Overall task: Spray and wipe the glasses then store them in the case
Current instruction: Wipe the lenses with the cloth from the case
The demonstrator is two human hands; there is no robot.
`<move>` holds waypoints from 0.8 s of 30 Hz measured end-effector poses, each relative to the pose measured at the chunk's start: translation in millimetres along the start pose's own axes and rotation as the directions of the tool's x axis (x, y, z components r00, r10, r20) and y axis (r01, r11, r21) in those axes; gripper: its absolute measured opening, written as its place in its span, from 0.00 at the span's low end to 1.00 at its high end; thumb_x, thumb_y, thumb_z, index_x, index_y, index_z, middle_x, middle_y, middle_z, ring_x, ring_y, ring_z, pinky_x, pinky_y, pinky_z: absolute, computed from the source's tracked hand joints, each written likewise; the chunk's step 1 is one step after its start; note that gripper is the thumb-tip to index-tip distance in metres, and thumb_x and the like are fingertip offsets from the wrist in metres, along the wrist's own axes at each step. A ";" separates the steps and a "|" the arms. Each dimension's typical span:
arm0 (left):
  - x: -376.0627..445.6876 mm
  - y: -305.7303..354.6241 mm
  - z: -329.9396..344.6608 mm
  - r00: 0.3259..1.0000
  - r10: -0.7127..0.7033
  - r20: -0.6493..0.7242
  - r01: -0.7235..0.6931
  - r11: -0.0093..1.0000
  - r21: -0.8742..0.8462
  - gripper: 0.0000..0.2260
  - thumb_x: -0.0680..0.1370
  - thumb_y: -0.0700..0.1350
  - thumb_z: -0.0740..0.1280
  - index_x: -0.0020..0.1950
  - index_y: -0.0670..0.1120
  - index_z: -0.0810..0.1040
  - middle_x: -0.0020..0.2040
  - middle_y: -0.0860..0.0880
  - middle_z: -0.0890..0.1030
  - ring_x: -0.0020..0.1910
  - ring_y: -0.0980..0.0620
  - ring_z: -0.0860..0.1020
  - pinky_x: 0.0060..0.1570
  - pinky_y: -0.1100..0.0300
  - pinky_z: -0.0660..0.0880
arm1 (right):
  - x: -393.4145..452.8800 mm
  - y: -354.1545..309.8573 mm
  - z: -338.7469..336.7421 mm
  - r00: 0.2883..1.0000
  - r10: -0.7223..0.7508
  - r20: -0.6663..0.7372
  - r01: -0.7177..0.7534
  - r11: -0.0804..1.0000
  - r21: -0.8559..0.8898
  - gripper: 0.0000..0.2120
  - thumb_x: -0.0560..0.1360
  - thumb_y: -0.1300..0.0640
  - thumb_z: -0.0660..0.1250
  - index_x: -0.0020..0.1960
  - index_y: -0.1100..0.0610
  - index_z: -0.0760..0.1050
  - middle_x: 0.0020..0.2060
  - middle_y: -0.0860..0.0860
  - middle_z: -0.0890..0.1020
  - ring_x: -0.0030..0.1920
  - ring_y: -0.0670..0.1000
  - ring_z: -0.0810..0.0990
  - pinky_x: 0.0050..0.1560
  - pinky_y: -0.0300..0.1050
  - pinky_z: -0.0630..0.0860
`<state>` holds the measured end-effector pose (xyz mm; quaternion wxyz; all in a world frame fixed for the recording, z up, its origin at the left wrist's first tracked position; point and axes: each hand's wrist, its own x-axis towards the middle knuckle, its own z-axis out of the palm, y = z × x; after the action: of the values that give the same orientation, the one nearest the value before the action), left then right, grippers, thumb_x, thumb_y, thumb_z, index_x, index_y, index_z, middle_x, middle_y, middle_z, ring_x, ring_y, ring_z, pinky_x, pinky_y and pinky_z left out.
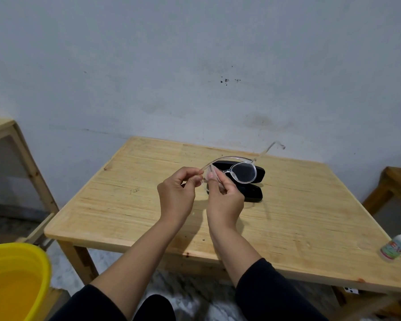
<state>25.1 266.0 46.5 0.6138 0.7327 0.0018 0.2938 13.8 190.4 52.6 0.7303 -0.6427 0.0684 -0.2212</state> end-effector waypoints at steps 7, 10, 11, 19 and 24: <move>1.6 -4.5 1.5 0.999 -0.018 -0.029 0.017 0.999 -0.034 0.10 0.72 0.36 0.69 0.39 0.52 0.81 0.34 0.66 0.81 0.37 0.64 0.80 0.38 0.73 0.73 | 3.6 -2.8 -3.4 0.989 0.101 0.110 -0.112 0.989 0.096 0.08 0.74 0.61 0.69 0.43 0.48 0.83 0.42 0.49 0.86 0.44 0.45 0.84 0.46 0.36 0.79; 5.4 -5.2 -1.5 1.000 -0.009 -0.011 0.009 1.000 -0.022 0.10 0.72 0.37 0.70 0.39 0.53 0.81 0.35 0.66 0.81 0.38 0.64 0.79 0.39 0.72 0.73 | 10.2 -5.2 -8.7 0.965 0.138 0.222 -0.152 0.987 0.048 0.05 0.73 0.61 0.70 0.46 0.54 0.83 0.42 0.52 0.86 0.42 0.46 0.84 0.42 0.35 0.78; 7.4 -5.6 -3.3 1.000 -0.009 -0.002 0.009 1.000 -0.023 0.10 0.72 0.37 0.70 0.39 0.54 0.82 0.35 0.66 0.82 0.39 0.64 0.79 0.41 0.71 0.74 | 13.4 -5.2 -10.5 0.954 0.156 0.254 -0.165 0.986 0.015 0.04 0.72 0.60 0.71 0.46 0.55 0.83 0.41 0.52 0.86 0.40 0.47 0.84 0.41 0.36 0.79; 22.6 -8.2 -17.5 0.999 0.028 0.020 -0.028 1.000 0.013 0.14 0.71 0.36 0.70 0.37 0.57 0.81 0.36 0.65 0.82 0.41 0.59 0.81 0.46 0.61 0.78 | 28.4 -14.5 -17.1 0.852 0.223 0.474 -0.138 0.968 -0.208 0.05 0.72 0.63 0.70 0.40 0.55 0.82 0.33 0.52 0.82 0.34 0.46 0.78 0.45 0.41 0.78; 20.9 -10.7 -18.1 0.999 0.027 -0.037 -0.027 1.000 0.012 0.11 0.72 0.37 0.69 0.40 0.53 0.82 0.35 0.65 0.82 0.37 0.61 0.82 0.43 0.62 0.78 | 29.4 -14.5 -18.9 0.957 0.178 0.228 -0.123 0.963 -0.239 0.04 0.71 0.57 0.72 0.39 0.50 0.83 0.35 0.49 0.84 0.39 0.48 0.81 0.46 0.41 0.78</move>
<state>38.4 292.5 47.2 0.6056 0.7305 0.0051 0.3157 29.4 160.0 69.0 0.6715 -0.7356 0.0503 -0.0739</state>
